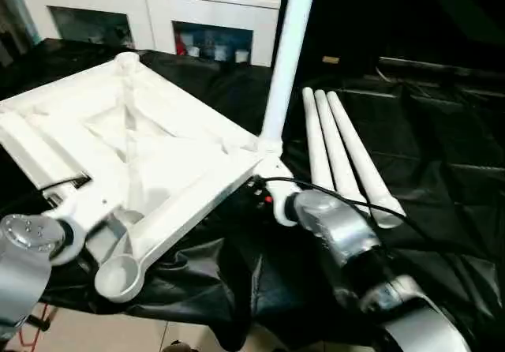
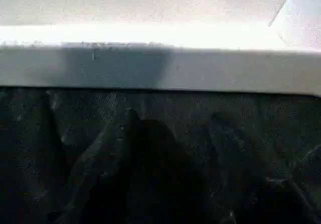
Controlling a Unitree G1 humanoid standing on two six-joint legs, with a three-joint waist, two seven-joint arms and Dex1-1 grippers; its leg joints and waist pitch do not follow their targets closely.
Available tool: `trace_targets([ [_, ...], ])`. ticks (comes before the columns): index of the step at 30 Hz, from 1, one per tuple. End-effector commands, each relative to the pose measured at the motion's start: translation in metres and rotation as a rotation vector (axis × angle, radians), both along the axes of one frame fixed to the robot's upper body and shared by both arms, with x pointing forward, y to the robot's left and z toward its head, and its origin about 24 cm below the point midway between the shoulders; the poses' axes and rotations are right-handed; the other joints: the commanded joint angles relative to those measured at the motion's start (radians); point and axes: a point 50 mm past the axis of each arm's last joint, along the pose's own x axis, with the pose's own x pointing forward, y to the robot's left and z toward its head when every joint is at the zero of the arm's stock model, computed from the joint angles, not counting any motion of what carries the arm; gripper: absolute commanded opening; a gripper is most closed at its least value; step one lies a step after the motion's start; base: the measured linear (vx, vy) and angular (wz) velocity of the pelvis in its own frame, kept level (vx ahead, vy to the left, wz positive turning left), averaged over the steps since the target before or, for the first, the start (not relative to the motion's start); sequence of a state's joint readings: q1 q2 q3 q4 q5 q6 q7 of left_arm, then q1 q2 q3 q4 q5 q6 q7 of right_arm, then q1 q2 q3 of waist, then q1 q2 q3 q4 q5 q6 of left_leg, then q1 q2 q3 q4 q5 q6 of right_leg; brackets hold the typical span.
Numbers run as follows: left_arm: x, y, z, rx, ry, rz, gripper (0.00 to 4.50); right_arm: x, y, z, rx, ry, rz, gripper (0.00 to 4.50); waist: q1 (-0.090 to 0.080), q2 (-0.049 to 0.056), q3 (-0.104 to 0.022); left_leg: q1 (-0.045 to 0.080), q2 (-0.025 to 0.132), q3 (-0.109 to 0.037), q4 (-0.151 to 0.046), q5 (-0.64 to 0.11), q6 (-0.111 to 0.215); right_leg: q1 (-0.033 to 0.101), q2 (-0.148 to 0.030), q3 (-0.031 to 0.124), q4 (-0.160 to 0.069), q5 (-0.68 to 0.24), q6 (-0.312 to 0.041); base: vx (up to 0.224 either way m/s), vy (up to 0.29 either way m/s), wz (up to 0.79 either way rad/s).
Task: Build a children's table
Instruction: Rotate table base
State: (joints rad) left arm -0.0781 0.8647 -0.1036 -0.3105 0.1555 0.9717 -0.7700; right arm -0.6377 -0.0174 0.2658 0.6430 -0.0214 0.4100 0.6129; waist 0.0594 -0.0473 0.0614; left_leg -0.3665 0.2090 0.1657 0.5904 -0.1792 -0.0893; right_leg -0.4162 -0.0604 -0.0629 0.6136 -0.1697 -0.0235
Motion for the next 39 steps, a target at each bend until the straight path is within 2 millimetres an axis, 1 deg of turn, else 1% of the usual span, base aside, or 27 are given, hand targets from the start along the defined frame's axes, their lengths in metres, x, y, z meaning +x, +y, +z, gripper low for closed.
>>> trace_targets([
  [1,-0.005,-0.009,-0.005,-0.053,0.056,-0.066,0.0,0.004,0.0,0.001,-0.007,-0.018,-0.009,2.11,0.001,0.037,-0.061,0.016,0.017,-0.007,-0.079,-0.29,-0.052,0.042,-0.064,0.048,-0.065,-0.237,-0.193,0.0,0.0,0.0],
  [5,-0.012,-0.039,-0.004,-0.247,0.129,-0.242,0.0,0.011,0.014,0.004,0.037,-0.048,-0.014,1.77,0.003,0.038,-0.063,0.019,0.018,-0.005,-0.077,-0.284,-0.058,0.042,-0.067,0.049,-0.062,-0.219,-0.207,0.0,0.0,0.0],
  [8,-0.013,-0.045,-0.004,-0.289,0.139,-0.267,0.0,0.012,0.016,0.005,0.043,-0.053,-0.016,1.56,0.001,0.037,-0.062,0.016,0.019,-0.004,-0.079,-0.27,-0.062,0.046,-0.063,0.049,-0.058,-0.19,-0.205,0.0,0.0,0.0],
  [9,-0.014,-0.055,-0.005,-0.343,0.149,-0.309,0.0,0.013,0.019,0.006,0.045,-0.057,-0.01,1.48,0.001,0.034,-0.065,0.015,0.017,-0.002,-0.077,-0.257,-0.059,0.048,-0.064,0.049,-0.055,-0.172,-0.208,0.0,0.0,0.0],
  [10,-0.014,-0.058,-0.005,-0.355,0.151,-0.318,0.0,0.013,0.02,0.006,0.045,-0.058,-0.007,1.4,-0.001,0.033,-0.065,0.012,0.016,-0.003,-0.077,-0.249,-0.057,0.052,-0.065,0.049,-0.054,-0.173,-0.209,0.0,0.0,0.0],
  [11,-0.014,-0.061,-0.005,-0.37,0.154,-0.331,0.0,0.013,0.021,0.006,0.047,-0.059,-0.003,1.22,-0.001,0.033,-0.066,0.011,0.016,-0.003,-0.076,-0.243,-0.056,0.053,-0.065,0.049,-0.053,-0.169,-0.21,0.0,0.0,0.0],
  [12,-0.014,-0.063,-0.006,-0.379,0.155,-0.34,0.0,0.013,0.021,0.006,0.047,-0.059,0.0,1.14,-0.003,0.03,-0.064,0.011,0.016,-0.002,-0.077,-0.243,-0.055,0.053,-0.065,0.049,-0.054,-0.172,-0.209,0.0,0.0,0.0],
  [15,-0.012,-0.068,-0.006,-0.396,0.15,-0.367,0.0,0.013,0.023,0.006,0.049,-0.06,0.008,1.01,-0.005,0.031,-0.064,0.01,0.016,-0.002,-0.075,-0.241,-0.048,0.053,-0.065,0.05,-0.056,-0.188,-0.204,0.0,0.0,0.0],
  [16,-0.008,-0.074,-0.009,-0.413,0.132,-0.393,0.0,0.013,0.024,0.004,0.048,-0.062,0.015,0.9,-0.007,0.029,-0.064,0.01,0.016,-0.002,-0.075,-0.247,-0.046,0.052,-0.066,0.05,-0.057,-0.201,-0.202,0.0,0.0,0.0],
  [17,-0.004,-0.078,-0.011,-0.424,0.121,-0.405,0.0,0.013,0.024,0.004,0.049,-0.062,0.019,0.72,-0.005,0.032,-0.064,0.015,0.016,-0.001,-0.074,-0.259,-0.045,0.048,-0.066,0.05,-0.061,-0.219,-0.203,0.0,0.0,0.0],
  [18,-0.003,-0.08,-0.011,-0.429,0.118,-0.408,0.0,0.013,0.024,0.003,0.05,-0.062,0.021,0.72,-0.004,0.033,-0.064,0.016,0.016,0.0,-0.073,-0.26,-0.046,0.048,-0.066,0.051,-0.061,-0.219,-0.203,0.0,0.0,0.0],
  [19,0.0,-0.083,-0.012,-0.43,0.104,-0.419,0.0,0.013,0.024,0.003,0.051,-0.062,0.025,0.57,-0.003,0.035,-0.064,0.014,0.017,-0.001,-0.074,-0.258,-0.049,0.05,-0.065,0.05,-0.059,-0.213,-0.202,0.0,0.0,0.0],
  [22,0.01,-0.09,-0.015,-0.432,0.058,-0.431,0.0,0.013,0.024,0.002,0.051,-0.062,0.027,0.35,-0.003,0.032,-0.066,0.013,0.016,-0.002,-0.074,-0.26,-0.049,0.052,-0.064,0.049,-0.059,-0.215,-0.196,0.0,0.0,0.0],
  [23,0.016,-0.095,-0.016,-0.44,0.03,-0.428,0.0,0.013,0.023,0.002,0.05,-0.062,0.026,0.3,-0.002,0.036,-0.066,0.015,0.016,-0.001,-0.073,-0.261,-0.05,0.05,-0.064,0.05,-0.06,-0.21,-0.196,0.0,0.0,0.0],
  [24,0.023,-0.099,-0.017,-0.445,0.0,-0.421,0.0,0.013,0.023,0.002,0.05,-0.062,0.025,0.23,-0.003,0.034,-0.067,0.013,0.016,-0.002,-0.074,-0.256,-0.048,0.053,-0.064,0.05,-0.059,-0.204,-0.197,0.0,0.0,0.0],
  [26,0.036,-0.106,-0.02,-0.45,-0.053,-0.404,0.0,0.013,0.022,0.001,0.05,-0.063,0.022,0.11,0.003,0.037,-0.067,0.018,0.013,0.001,-0.071,-0.262,-0.044,0.048,-0.062,0.049,-0.065,-0.212,-0.194,0.0,0.0,0.0],
  [27,0.042,-0.109,-0.021,-0.453,-0.076,-0.394,0.0,0.014,0.022,0.001,0.05,-0.064,0.02,0.03,0.003,0.042,-0.067,0.016,0.014,-0.002,-0.072,-0.277,-0.049,0.052,-0.065,0.049,-0.064,-0.229,-0.193,0.0,0.0,0.0],
  [28,0.046,-0.111,-0.021,-0.455,-0.091,-0.387,0.0,0.014,0.022,0.001,0.049,-0.065,0.018,0.03,0.001,0.038,-0.067,0.014,0.014,-0.002,-0.073,-0.28,-0.047,0.054,-0.064,0.048,-0.067,-0.241,-0.188,0.0,0.0,0.0],
  [29,0.05,-0.113,-0.022,-0.455,-0.108,-0.381,0.0,0.014,0.021,0.001,0.049,-0.068,0.014,0.03,0.004,0.036,-0.068,0.014,0.015,-0.003,-0.072,-0.281,-0.049,0.055,-0.066,0.048,-0.067,-0.25,-0.185,0.0,0.0,0.0],
  [31,0.058,-0.118,-0.024,-0.448,-0.13,-0.377,0.0,0.015,0.016,0.001,0.047,-0.078,-0.002,0.03,0.005,0.043,-0.069,0.014,0.014,-0.005,-0.071,-0.278,-0.045,0.055,-0.068,0.048,-0.068,-0.265,-0.177,0.0,0.0,0.0],
  [32,0.06,-0.119,-0.025,-0.436,-0.134,-0.383,0.0,0.016,0.014,0.001,0.045,-0.082,-0.008,0.03,0.005,0.039,-0.069,0.014,0.014,-0.004,-0.071,-0.274,-0.041,0.054,-0.066,0.047,-0.07,-0.261,-0.177,0.0,0.0,0.0],
  [33,0.06,-0.121,-0.025,-0.435,-0.134,-0.385,0.0,0.017,0.011,0.002,0.043,-0.087,-0.015,0.03,0.006,0.046,-0.071,0.014,0.016,-0.006,-0.07,-0.267,-0.04,0.054,-0.068,0.047,-0.066,-0.251,-0.183,0.0,0.0,0.0],
  [34,0.061,-0.123,-0.026,-0.443,-0.134,-0.384,0.0,0.017,0.008,0.002,0.039,-0.094,-0.024,0.03,0.004,0.043,-0.069,0.013,0.016,-0.004,-0.071,-0.265,-0.038,0.054,-0.067,0.047,-0.069,-0.248,-0.183,0.0,0.0,0.0],
  [35,0.06,-0.126,-0.026,-0.455,-0.137,-0.387,0.0,0.018,0.004,0.003,0.036,-0.105,-0.035,0.03,0.006,0.047,-0.071,0.014,0.016,-0.004,-0.07,-0.263,-0.037,0.054,-0.067,0.046,-0.067,-0.241,-0.188,0.0,0.0,0.0],
  [36,0.061,-0.129,-0.026,-0.468,-0.146,-0.389,0.0,0.02,-0.003,0.006,0.035,-0.122,-0.056,0.03,0.005,0.044,-0.069,0.014,0.016,-0.003,-0.07,-0.262,-0.034,0.054,-0.065,0.046,-0.069,-0.241,-0.188,0.0,0.0,0.0],
  [38,0.063,-0.133,-0.023,-0.494,-0.181,-0.402,0.0,0.025,-0.017,0.015,0.029,-0.182,-0.121,0.03,0.013,0.042,-0.072,0.012,0.016,-0.001,-0.068,-0.23,-0.026,0.056,-0.064,0.046,-0.067,-0.215,-0.186,0.0,0.0,0.0],
  [39,0.063,-0.133,-0.022,-0.498,-0.186,-0.404,0.0,0.026,-0.018,0.017,0.028,-0.192,-0.132,0.03,0.015,0.042,-0.072,0.011,0.015,-0.001,-0.068,-0.22,-0.025,0.057,-0.065,0.046,-0.066,-0.21,-0.184,0.0,0.0,0.0],
])
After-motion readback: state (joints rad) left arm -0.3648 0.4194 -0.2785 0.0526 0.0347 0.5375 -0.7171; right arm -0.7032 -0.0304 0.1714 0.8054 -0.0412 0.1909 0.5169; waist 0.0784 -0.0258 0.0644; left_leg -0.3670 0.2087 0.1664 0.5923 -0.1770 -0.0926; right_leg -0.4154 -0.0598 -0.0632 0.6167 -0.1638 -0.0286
